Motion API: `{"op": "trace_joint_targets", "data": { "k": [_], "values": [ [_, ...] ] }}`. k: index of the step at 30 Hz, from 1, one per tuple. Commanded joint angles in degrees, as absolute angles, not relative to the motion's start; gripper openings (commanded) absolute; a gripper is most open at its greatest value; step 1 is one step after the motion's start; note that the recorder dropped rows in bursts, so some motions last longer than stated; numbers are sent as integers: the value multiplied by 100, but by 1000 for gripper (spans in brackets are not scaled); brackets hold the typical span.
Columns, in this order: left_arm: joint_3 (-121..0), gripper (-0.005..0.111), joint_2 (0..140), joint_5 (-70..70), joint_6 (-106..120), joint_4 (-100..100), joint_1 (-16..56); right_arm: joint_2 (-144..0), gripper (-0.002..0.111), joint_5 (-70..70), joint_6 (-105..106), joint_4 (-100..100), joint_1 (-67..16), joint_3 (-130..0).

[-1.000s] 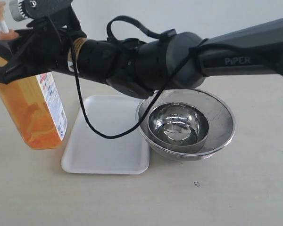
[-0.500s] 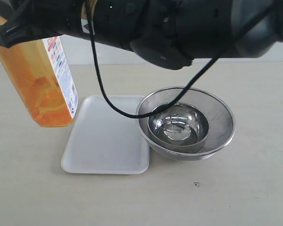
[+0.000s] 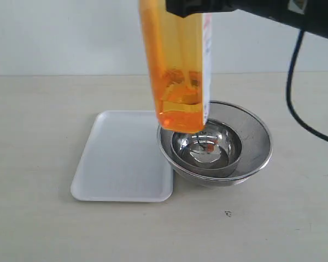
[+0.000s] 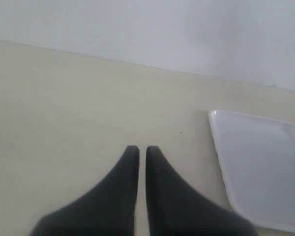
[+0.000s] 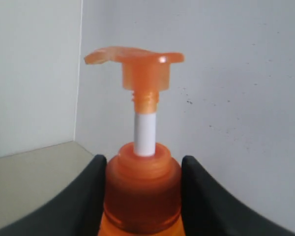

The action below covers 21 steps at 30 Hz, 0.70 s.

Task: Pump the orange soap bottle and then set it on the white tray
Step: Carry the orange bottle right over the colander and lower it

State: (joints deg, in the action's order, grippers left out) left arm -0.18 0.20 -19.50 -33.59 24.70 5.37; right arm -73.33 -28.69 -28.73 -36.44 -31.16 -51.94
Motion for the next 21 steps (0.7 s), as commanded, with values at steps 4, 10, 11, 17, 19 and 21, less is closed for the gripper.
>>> {"op": "trace_joint_targets", "data": {
  "k": [4,10,11,17,19,21],
  "values": [
    [0,5,0,-1927,-3335,2493,517,-6455,0,-2946,-3794,-4495,-1956,-4774],
    [0,5,0,-1927,-3335,2493,517,-6521,0,-3942,-5622,-6361,-883,-4749],
    [0,5,0,-1927,-3335,2493,517,-6521,0,-4130,-5797,-6527,-704,-4749],
    [0,5,0,-1927,-3335,2493,517,-6555,0,-5826,-6598,-7173,738,-4749],
    [0,5,0,-1927,-3335,2493,517,-6659,0,-6139,-6612,-7224,1006,-4749],
    [0,5,0,-1927,-3335,2493,517,-6784,0,-6217,-6652,-7311,1183,-4749]
  ]
}}
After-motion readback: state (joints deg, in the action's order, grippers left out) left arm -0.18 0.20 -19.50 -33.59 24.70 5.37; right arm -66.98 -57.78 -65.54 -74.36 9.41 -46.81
